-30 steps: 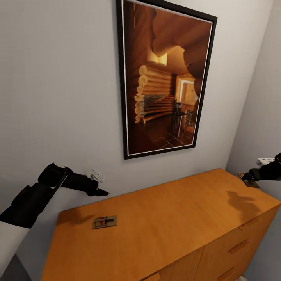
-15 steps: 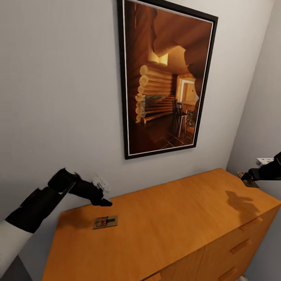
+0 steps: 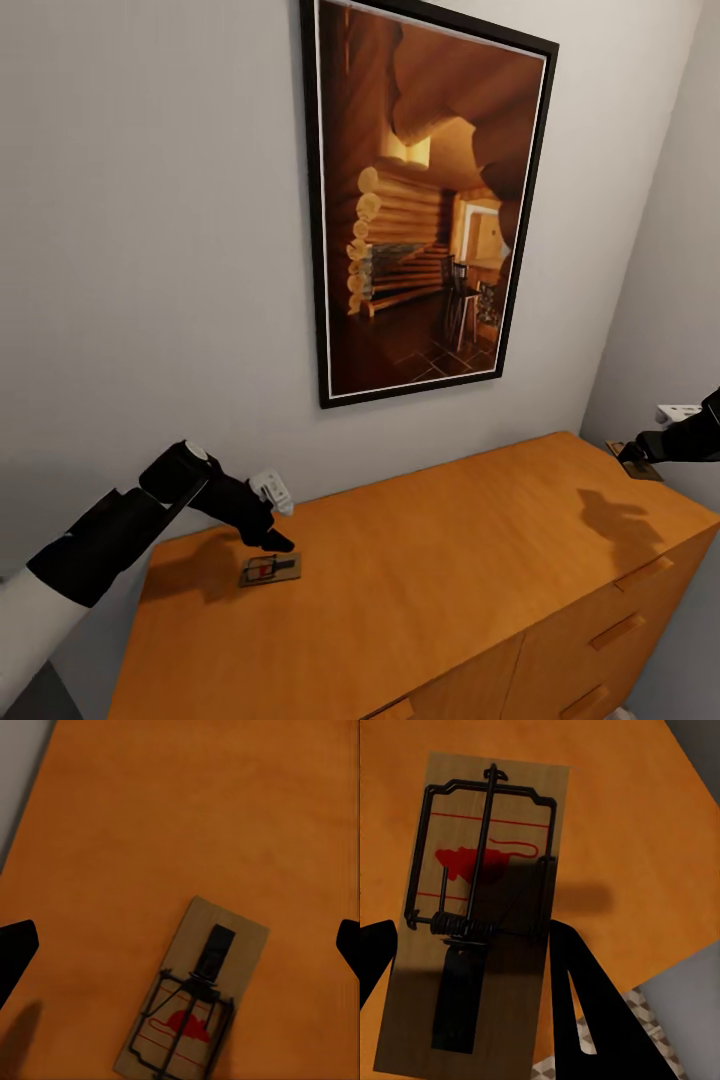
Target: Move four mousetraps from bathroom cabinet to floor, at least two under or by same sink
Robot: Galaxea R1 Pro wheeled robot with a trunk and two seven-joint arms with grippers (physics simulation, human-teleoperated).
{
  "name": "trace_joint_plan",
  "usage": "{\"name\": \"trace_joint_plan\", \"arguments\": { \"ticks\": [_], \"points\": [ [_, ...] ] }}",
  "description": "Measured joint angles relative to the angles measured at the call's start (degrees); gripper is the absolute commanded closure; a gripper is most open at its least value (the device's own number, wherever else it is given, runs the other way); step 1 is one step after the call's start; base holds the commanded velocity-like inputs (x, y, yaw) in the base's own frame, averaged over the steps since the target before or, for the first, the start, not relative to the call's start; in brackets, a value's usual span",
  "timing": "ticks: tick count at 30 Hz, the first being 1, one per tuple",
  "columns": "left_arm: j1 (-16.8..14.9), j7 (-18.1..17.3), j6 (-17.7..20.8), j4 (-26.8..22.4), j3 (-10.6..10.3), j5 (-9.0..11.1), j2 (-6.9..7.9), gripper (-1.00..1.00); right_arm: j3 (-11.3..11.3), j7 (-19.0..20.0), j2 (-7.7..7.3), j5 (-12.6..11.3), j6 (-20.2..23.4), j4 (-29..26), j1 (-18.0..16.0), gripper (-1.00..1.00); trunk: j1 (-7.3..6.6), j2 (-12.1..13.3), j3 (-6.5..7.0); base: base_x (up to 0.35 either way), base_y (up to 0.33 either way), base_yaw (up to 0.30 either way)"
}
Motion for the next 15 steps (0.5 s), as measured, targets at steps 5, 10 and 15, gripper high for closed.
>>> {"name": "trace_joint_plan", "arguments": {
  "ticks": [5, 10, 15],
  "points": [
    [0.0, -0.43, -0.01, -0.06, -0.12, -0.03, 0.08, -1.0, 0.01, 0.0, 0.01, 0.01, 0.04, 0.0, 0.0, 1.0, 0.0, 0.0, 0.0, 0.0, 0.0, 0.0],
    [0.0, -0.54, 0.01, -0.07, -0.15, 0.01, 0.06, -1.0, 0.01, -0.05, 0.03, -0.03, 0.07, 0.0, 0.0, 1.0, 0.0, 0.0, 0.0, 0.0, 0.0, 0.0],
    [0.0, -0.77, 0.05, -0.03, -0.16, 0.02, 0.05, -1.0, -0.01, -0.08, 0.02, -0.07, 0.08, 0.0, 0.0, 1.0, 0.0, 0.0, 0.0, 0.0, 0.0, 0.0]
  ]
}}
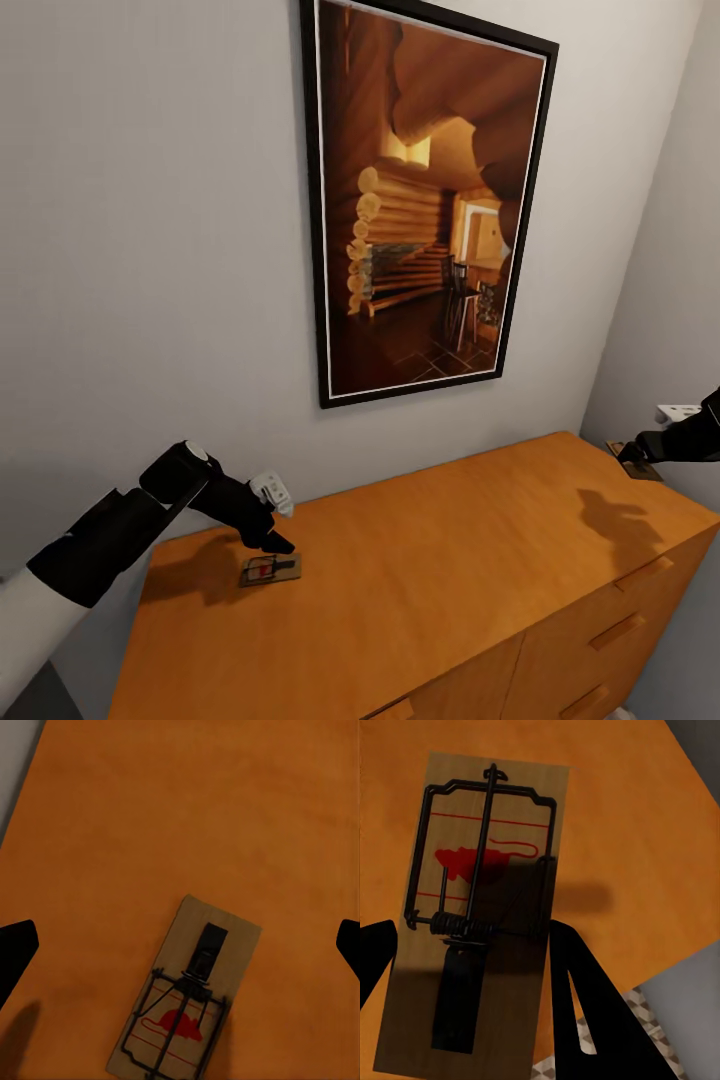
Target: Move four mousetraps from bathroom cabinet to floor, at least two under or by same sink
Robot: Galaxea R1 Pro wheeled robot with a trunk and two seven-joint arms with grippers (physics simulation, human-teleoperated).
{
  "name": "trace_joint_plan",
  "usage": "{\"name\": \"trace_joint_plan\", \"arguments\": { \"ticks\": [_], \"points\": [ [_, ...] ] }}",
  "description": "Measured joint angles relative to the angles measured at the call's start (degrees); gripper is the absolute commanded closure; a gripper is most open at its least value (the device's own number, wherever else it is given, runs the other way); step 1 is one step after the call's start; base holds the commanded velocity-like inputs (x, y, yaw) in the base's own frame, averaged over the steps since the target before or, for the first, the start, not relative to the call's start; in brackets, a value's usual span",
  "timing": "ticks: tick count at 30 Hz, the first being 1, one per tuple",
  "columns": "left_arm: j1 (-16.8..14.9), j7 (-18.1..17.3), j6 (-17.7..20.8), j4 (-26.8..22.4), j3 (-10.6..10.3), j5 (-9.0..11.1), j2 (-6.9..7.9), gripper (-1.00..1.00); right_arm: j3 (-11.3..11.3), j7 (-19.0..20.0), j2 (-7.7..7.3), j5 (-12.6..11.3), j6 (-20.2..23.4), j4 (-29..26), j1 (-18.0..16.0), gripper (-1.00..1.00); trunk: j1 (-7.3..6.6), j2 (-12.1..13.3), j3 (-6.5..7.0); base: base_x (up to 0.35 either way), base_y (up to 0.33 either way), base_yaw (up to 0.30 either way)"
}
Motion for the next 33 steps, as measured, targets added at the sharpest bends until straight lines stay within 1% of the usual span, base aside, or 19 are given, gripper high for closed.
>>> {"name": "trace_joint_plan", "arguments": {
  "ticks": [12, 20, 21, 22, 33],
  "points": [
    [0.0, -0.71, 0.13, 0.04, -0.08, 0.09, -0.03, -1.0, -0.05, 0.06, -0.11, 0.07, 0.06, -0.05, 0.0, 1.0, 0.0, 0.0, 0.0, 0.0, 0.0, 0.0],
    [0.0, -5.45, -0.03, 0.06, -0.11, -0.06, 0.04, -1.0, -0.04, 0.14, -0.22, 0.07, 0.09, -0.11, 0.0, 1.0, 0.0, 0.0, 0.0, 0.0, 0.0, 0.0],
    [0.01, -5.75, 0.25, 0.39, -0.43, 0.14, 0.16, -1.0, 0.1, 0.16, -0.18, 0.53, -0.08, 0.12, 0.0, 1.0, 0.0, 0.0, 0.0, 0.0, 0.0, 0.0],
    [0.01, -5.73, 0.37, 0.09, -0.52, 0.27, 0.25, -1.0, 0.11, 0.14, -0.18, 0.84, -0.08, 0.12, 0.0, 1.0, 0.0, 0.0, 0.0, 0.0, 0.0, 0.0],
    [0.01, -5.67, 0.75, -0.75, -0.69, 0.58, 0.65, -1.0, 0.14, 0.18, -0.23, 0.9, -0.06, 0.09, 0.0, 1.0, 0.0, 0.0, 0.0, 0.0, 0.0, 0.0]
  ]
}}
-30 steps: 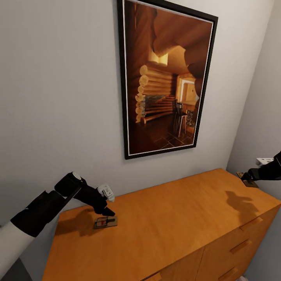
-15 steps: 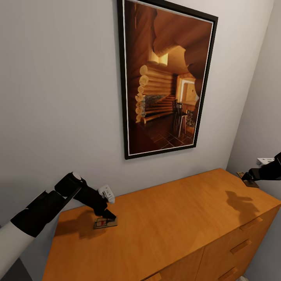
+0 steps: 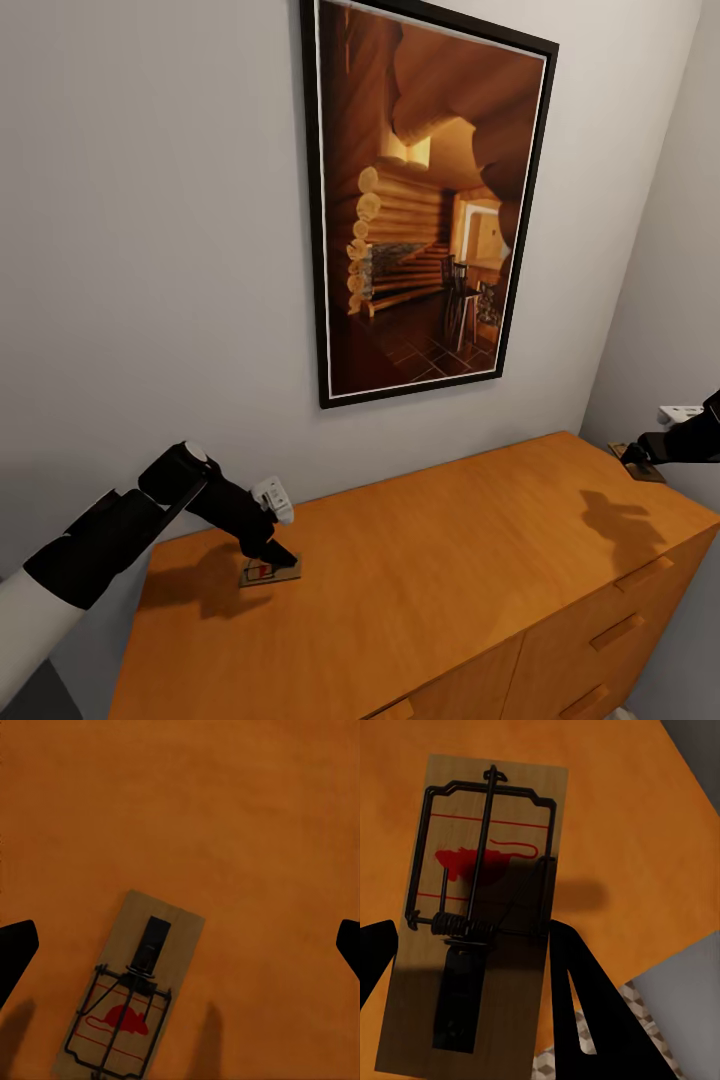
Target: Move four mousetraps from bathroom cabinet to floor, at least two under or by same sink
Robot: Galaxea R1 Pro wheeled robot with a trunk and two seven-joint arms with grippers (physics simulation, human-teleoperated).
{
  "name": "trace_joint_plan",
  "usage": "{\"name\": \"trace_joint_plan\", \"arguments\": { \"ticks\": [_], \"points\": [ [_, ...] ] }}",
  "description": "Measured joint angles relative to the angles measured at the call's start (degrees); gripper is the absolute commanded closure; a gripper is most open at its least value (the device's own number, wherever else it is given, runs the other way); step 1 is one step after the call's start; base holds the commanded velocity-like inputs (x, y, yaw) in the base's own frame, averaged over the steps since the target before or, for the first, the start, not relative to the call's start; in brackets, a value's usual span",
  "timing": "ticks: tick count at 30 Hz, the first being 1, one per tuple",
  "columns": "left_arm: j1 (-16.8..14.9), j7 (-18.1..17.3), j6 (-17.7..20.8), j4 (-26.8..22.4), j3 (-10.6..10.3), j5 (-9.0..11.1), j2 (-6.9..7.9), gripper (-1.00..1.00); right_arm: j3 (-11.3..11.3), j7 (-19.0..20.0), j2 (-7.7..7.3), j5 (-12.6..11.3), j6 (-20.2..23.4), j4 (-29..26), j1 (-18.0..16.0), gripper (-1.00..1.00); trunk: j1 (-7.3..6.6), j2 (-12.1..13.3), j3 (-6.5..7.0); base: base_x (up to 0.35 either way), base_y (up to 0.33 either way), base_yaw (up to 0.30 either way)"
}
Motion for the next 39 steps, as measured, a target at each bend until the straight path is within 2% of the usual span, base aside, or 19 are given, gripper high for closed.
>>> {"name": "trace_joint_plan", "arguments": {
  "ticks": [20, 36, 39],
  "points": [
    [0.04, -0.05, 0.08, -0.07, 0.41, -0.13, 0.47, -1.0, 0.04, 0.0, 0.02, 0.02, 0.0, -0.1, 0.0, 1.0, 0.0, 0.0, 0.0, 0.0, 0.0, 0.0],
    [0.07, -0.43, 0.09, 0.07, 0.01, 0.11, 5.42, -1.0, 0.04, 0.0, 0.12, 0.01, 0.0, -0.09, 0.0, 1.0, 0.0, 0.0, 0.0, 0.0, 0.0, 0.0],
    [0.08, -0.45, 0.1, 0.08, 0.0, 0.17, 5.61, -1.0, 0.04, 0.0, 0.13, 0.02, 0.0, -0.09, 0.0, 1.0, 0.0, 0.0, 0.0, 0.0, 0.0, 0.0]
  ]
}}
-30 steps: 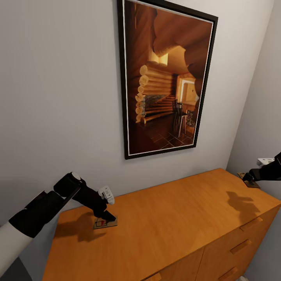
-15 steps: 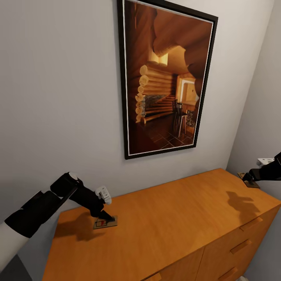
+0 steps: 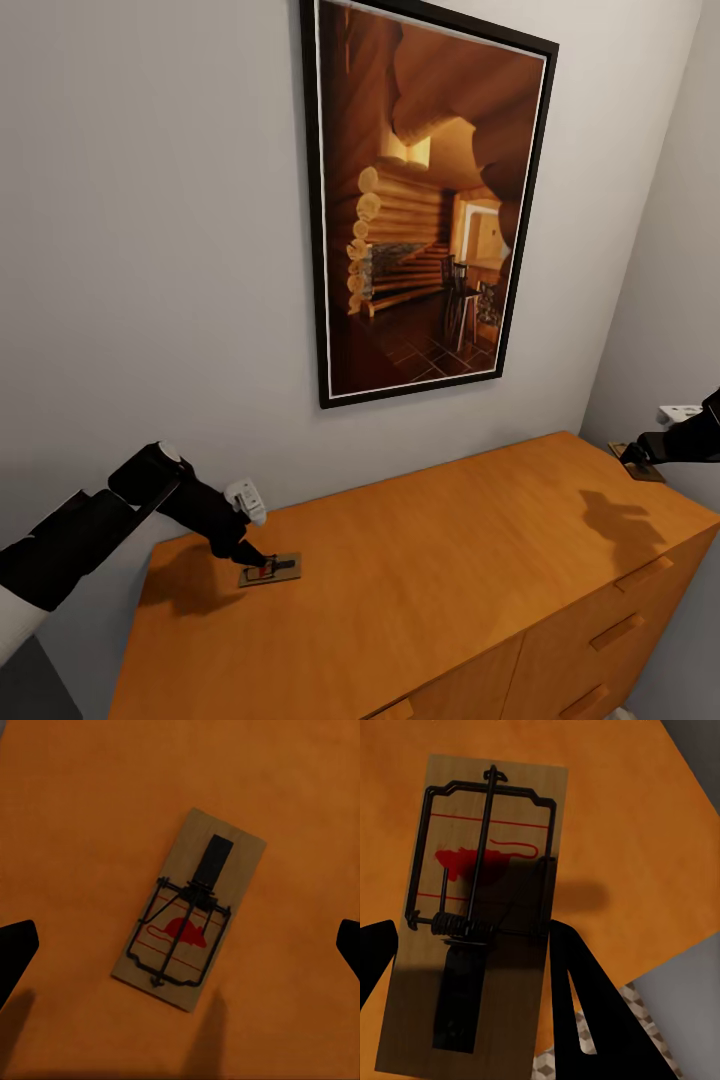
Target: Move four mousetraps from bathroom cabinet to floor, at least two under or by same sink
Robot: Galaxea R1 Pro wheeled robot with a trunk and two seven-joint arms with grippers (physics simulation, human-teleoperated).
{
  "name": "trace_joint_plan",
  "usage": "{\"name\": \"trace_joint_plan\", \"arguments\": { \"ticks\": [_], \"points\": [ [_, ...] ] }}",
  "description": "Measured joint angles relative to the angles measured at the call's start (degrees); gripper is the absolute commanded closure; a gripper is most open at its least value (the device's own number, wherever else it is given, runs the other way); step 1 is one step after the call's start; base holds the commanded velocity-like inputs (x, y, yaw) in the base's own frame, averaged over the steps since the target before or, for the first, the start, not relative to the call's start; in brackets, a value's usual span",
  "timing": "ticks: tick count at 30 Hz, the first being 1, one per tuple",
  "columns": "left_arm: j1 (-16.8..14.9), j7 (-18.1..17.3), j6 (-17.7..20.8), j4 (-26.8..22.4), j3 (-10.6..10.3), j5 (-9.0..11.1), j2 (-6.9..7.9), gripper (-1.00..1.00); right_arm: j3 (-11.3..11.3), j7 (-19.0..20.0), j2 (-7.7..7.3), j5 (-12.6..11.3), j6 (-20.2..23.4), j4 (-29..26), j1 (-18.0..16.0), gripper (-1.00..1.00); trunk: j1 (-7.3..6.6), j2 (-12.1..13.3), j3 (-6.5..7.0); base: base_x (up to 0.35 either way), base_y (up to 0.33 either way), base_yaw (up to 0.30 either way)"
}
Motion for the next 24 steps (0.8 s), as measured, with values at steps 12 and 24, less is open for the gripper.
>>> {"name": "trace_joint_plan", "arguments": {
  "ticks": [12, 24],
  "points": [
    [0.0, -0.02, 0.0, 0.01, -0.03, -0.03, -0.1, -1.0, 0.0, -0.08, 0.0, -0.07, 0.0, 0.05, 0.0, 1.0, 0.0, 0.0, 0.0, 0.0, 0.0, 0.0],
    [-0.05, -0.03, 0.0, 0.07, -0.01, -0.03, -0.15, -1.0, 0.0, -0.09, 0.0, -0.08, -0.02, 0.09, -0.01, 1.0, 0.01, 0.0, 0.0, -0.013, 0.0, 0.0]
  ]
}}
